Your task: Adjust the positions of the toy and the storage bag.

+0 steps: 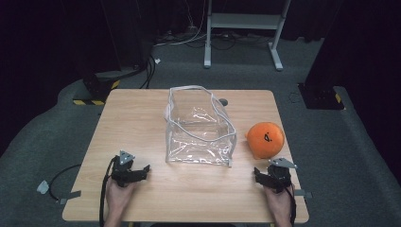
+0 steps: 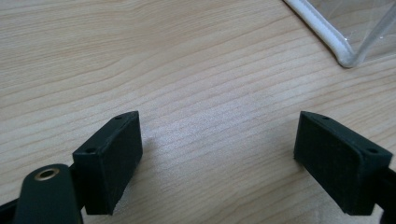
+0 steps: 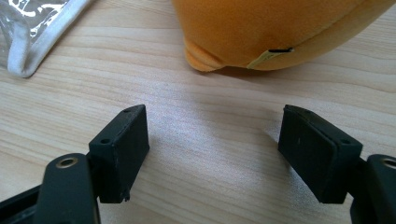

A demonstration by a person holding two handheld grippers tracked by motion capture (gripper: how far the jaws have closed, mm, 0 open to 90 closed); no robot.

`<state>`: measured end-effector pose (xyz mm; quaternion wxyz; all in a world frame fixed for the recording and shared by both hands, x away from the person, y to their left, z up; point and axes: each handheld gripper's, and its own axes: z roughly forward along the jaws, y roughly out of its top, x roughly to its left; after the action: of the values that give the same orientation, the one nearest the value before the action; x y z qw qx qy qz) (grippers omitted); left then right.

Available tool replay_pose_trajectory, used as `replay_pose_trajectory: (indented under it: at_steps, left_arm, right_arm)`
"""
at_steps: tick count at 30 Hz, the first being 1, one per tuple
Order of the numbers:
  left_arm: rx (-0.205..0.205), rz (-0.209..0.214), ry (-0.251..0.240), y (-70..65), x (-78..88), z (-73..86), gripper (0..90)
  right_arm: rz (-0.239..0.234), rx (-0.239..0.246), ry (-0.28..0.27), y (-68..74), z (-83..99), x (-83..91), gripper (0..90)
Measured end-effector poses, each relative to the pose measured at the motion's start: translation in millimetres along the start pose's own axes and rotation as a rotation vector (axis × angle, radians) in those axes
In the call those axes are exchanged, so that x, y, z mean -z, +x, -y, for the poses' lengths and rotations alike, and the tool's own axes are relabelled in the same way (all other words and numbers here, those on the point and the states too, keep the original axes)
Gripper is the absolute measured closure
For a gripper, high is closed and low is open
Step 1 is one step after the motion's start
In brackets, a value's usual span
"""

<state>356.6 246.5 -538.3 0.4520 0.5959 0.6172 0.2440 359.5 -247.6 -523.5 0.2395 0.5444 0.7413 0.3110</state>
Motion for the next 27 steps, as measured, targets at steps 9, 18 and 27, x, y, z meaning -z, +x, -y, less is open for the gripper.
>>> replay_pose_trajectory:
  at_steps: [9, 18, 27]
  left_arm:
    - [0.003, -0.001, 0.003, 0.2, 0.3, -0.1, 15.6]
    - [0.006, -0.002, -0.001, 0.3, 0.2, -0.2, 16.6]
    - [0.000, -0.005, 0.004, 1.0, 0.8, -0.4, 17.3]
  right_arm:
    - [-0.011, 0.005, 0.001, -1.0, 0.5, 0.5, 24.2]
    - [0.007, -0.009, 0.015, -3.5, 5.1, 4.8, 16.4]
    - [-0.010, -0.030, -0.010, -6.5, 11.2, 12.8, 17.2]
